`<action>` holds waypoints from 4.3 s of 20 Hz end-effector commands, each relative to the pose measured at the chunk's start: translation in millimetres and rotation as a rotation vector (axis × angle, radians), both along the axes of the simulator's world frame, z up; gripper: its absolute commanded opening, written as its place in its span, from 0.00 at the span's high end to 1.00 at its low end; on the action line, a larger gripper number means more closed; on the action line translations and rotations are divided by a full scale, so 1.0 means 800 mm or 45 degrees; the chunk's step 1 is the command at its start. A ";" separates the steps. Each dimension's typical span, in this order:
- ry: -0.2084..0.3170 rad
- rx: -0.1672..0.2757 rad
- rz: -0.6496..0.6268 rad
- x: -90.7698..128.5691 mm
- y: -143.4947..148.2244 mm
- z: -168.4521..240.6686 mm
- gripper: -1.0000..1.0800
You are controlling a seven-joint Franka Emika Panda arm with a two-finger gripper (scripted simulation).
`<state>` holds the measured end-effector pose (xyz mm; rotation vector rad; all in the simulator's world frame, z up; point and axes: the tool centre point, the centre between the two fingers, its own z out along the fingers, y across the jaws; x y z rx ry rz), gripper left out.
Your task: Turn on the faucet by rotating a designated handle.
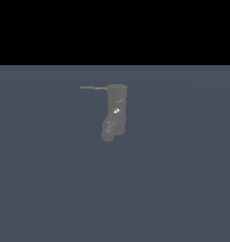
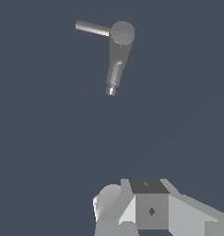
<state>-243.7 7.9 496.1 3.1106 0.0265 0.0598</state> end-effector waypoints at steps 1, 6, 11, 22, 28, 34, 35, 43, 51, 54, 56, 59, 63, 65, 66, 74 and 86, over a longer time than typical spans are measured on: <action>0.000 0.000 0.000 0.000 0.000 0.000 1.00; -0.021 -0.026 0.008 0.007 0.007 0.005 1.00; -0.034 -0.041 0.015 0.011 0.012 0.008 1.00; -0.030 -0.005 -0.071 0.034 0.016 0.008 1.00; -0.021 0.041 -0.192 0.066 0.021 0.005 1.00; -0.003 0.096 -0.370 0.112 0.028 -0.004 1.00; 0.001 0.105 -0.403 0.120 0.030 -0.006 1.00; 0.035 0.159 -0.668 0.186 0.040 -0.030 1.00; 0.069 0.189 -0.943 0.251 0.051 -0.065 1.00; 0.081 0.193 -1.047 0.274 0.056 -0.080 1.00; 0.088 0.195 -1.116 0.289 0.059 -0.092 1.00; 0.096 0.194 -1.221 0.312 0.063 -0.110 1.00; 0.104 0.188 -1.360 0.341 0.069 -0.136 1.00; 0.107 0.184 -1.429 0.355 0.073 -0.150 1.00; 0.107 0.181 -1.463 0.361 0.074 -0.157 1.00; 0.101 0.152 -1.736 0.412 0.088 -0.218 1.00; 0.048 0.098 -2.107 0.470 0.111 -0.316 1.00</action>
